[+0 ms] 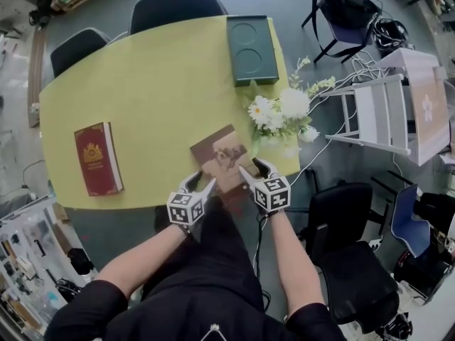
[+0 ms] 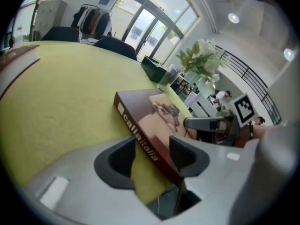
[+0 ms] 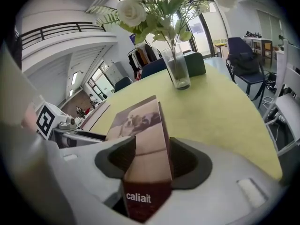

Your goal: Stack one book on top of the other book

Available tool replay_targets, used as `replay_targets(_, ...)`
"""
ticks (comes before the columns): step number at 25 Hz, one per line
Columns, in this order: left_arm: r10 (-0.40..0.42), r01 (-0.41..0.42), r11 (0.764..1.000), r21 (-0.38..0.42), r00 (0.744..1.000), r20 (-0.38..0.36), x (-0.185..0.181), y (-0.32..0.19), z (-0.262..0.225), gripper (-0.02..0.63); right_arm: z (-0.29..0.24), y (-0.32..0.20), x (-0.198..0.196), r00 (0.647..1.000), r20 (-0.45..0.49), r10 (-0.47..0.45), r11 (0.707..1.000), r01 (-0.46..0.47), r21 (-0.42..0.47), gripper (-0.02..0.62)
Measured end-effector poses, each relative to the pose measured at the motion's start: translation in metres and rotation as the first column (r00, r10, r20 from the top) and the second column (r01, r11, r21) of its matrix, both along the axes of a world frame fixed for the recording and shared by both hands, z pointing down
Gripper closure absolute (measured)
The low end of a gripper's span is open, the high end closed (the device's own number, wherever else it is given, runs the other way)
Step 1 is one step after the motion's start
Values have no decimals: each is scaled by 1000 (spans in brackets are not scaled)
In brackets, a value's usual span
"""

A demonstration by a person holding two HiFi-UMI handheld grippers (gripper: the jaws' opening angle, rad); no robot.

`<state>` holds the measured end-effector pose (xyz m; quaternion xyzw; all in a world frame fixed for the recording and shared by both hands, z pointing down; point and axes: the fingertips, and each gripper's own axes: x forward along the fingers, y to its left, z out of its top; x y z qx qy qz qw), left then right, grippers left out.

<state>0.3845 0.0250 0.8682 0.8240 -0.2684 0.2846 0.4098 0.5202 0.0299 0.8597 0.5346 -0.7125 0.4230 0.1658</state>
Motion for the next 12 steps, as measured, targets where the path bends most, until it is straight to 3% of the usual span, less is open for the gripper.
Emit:
replay_targets(7, -29, 29, 1000, -3, 1000, -11, 6, -1, 0, 393, 1, 2, -4, 1000, 8, -19, 1000, 19, -10, 388)
replay_targets(12, -27, 28, 999, 22, 999, -18, 6, -2, -8, 408, -7, 9, -4, 1000, 21, 18, 1000, -17, -8, 397)
